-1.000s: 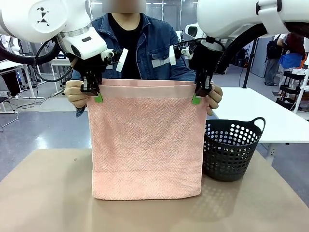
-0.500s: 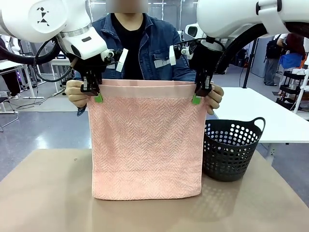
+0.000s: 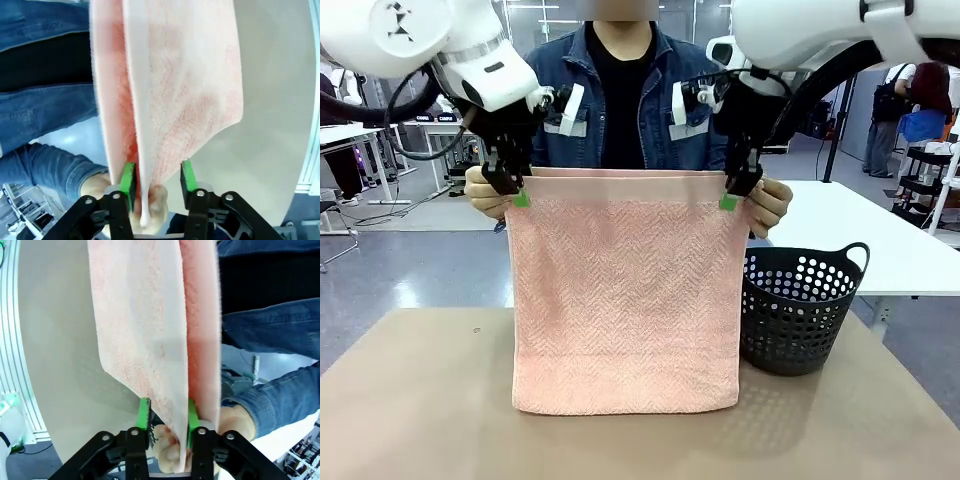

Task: Fold the towel.
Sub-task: Release the end of the 100 cm Hotel Towel you were holding and grab the top end of the folded side.

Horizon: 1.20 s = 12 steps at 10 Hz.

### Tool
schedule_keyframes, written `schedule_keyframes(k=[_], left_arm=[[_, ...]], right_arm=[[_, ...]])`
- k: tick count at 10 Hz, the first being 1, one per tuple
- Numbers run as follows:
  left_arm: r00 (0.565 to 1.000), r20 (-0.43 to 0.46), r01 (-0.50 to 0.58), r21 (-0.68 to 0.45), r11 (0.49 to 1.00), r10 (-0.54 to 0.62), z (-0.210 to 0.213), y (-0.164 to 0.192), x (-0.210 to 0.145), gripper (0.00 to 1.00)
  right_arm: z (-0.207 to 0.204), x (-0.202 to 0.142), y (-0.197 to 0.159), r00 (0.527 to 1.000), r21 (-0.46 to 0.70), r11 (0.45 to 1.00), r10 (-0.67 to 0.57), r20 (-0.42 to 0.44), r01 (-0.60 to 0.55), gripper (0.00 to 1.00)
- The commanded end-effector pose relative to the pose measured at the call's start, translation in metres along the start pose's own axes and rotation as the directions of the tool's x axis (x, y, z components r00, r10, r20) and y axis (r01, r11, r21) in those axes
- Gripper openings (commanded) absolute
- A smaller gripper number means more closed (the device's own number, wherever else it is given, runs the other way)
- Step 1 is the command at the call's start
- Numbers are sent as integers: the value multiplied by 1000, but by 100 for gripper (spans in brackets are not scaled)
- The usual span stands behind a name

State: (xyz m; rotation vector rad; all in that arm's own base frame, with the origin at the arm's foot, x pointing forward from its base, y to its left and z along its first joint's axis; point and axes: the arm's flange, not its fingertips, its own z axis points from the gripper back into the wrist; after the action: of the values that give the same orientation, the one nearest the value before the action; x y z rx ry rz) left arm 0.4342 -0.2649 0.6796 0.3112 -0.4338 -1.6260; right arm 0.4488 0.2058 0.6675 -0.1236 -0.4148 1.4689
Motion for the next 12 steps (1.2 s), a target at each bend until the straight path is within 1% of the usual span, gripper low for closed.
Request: schedule_keyframes(k=[1, 2, 3, 4, 5, 7, 10, 12], left_arm=[[999, 39, -14, 116, 993, 9, 24, -12, -4, 100], [998, 56, -19, 155, 988, 10, 38, -18, -7, 100], [996, 83, -32, 200, 979, 15, 52, -25, -11, 90], [996, 79, -47, 241, 969, 29, 59, -30, -14, 98], [995, 96, -47, 256, 965, 24, 63, -36, -15, 100], [996, 82, -40, 258, 965, 19, 64, -36, -14, 100], [995, 104, -29, 213, 977, 6, 60, -26, -10, 100], [997, 81, -9, 198, 980, -8, 56, -12, -4, 100]], right_arm=[[22, -6, 15, 1000, -108, 994, 14, 21, -12, 100], [36, -9, 22, 999, -138, 990, 33, 36, -28, 81], [50, -13, 32, 997, -181, 983, 55, 50, -45, 100], [60, -17, 39, 996, -217, 975, 68, 51, -56, 100], [65, -20, 45, 996, -251, 966, 72, 43, -59, 100], [68, -19, 44, 995, -248, 966, 86, 44, -73, 100], [62, -9, 30, 992, -222, 970, 113, 60, -97, 100], [55, 2, 14, 991, -211, 970, 129, 27, -120, 100]])
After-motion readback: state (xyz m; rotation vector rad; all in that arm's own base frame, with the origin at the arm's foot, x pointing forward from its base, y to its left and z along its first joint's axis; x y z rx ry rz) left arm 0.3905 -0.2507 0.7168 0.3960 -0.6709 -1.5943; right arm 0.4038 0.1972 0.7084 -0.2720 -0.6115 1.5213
